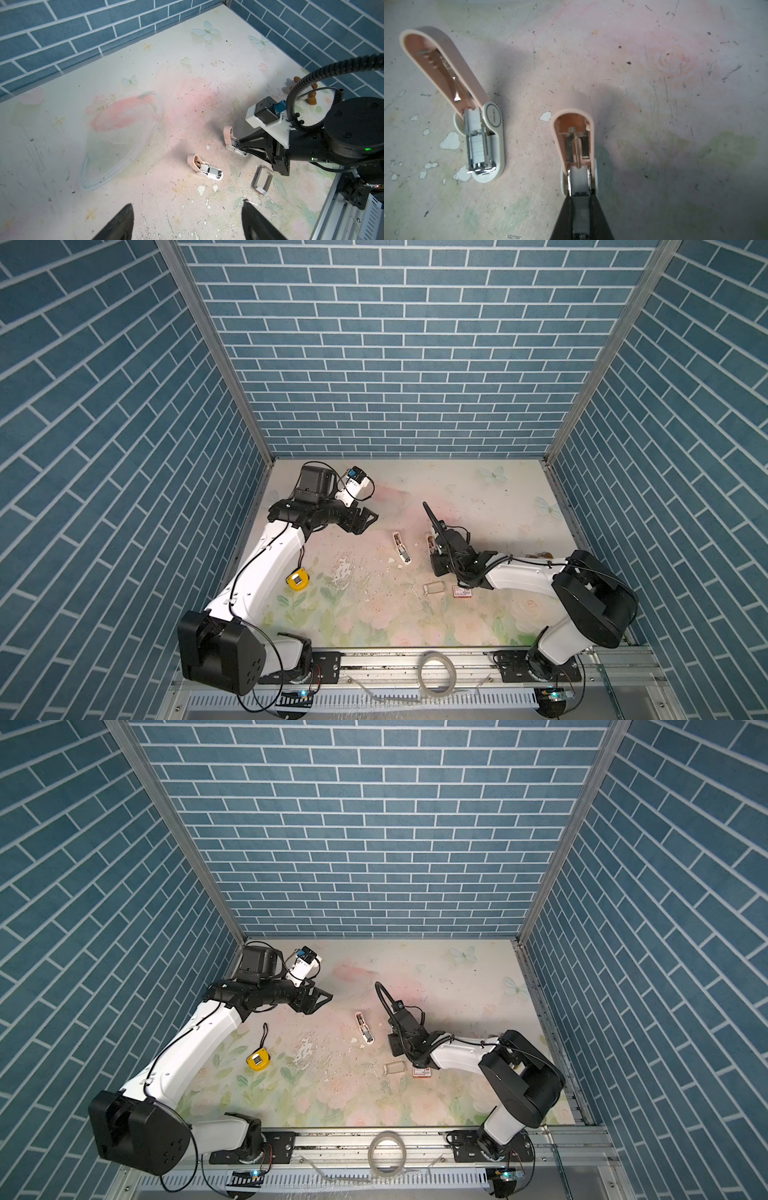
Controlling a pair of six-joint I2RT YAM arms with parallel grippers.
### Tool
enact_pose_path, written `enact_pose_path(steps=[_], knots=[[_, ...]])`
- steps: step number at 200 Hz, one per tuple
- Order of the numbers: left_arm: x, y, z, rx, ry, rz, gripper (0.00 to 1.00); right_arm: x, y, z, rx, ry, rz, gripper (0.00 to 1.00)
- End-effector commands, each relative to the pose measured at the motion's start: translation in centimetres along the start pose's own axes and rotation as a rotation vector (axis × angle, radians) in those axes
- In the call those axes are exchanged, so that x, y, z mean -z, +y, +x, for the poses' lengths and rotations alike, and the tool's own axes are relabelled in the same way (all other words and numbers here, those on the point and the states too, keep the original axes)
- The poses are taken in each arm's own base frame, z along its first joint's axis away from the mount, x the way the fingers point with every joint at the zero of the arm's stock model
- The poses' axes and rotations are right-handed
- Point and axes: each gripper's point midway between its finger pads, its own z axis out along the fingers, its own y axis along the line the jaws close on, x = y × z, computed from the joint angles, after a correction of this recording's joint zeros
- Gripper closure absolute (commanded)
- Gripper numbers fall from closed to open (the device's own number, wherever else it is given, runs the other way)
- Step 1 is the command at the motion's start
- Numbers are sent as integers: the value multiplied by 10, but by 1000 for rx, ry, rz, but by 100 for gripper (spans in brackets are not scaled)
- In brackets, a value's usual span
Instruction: Load the staples into the stapler
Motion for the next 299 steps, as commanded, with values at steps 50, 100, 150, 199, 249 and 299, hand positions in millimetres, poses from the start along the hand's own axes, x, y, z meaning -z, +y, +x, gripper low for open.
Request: enact_pose_path(steps=[50, 100, 150, 199, 249, 299], knots=[[1, 2, 2, 1, -6, -9, 18, 0, -10, 30, 0, 90, 29, 83], [2, 1, 1, 1, -8, -8, 18, 0, -9, 32, 4, 95, 29, 81], [2, 1, 1, 2, -9, -7, 17, 2, -9, 34, 5, 101, 29, 80], [3, 1, 1, 1, -11, -7, 17, 3, -8, 36, 9, 108, 28, 78], [3, 1, 0, 1, -13, -8, 17, 4, -7, 29, 16, 94, 27, 75], [4, 1, -1, -3, -14, -11, 17, 8, -3, 6, 35, 55, 31, 67]])
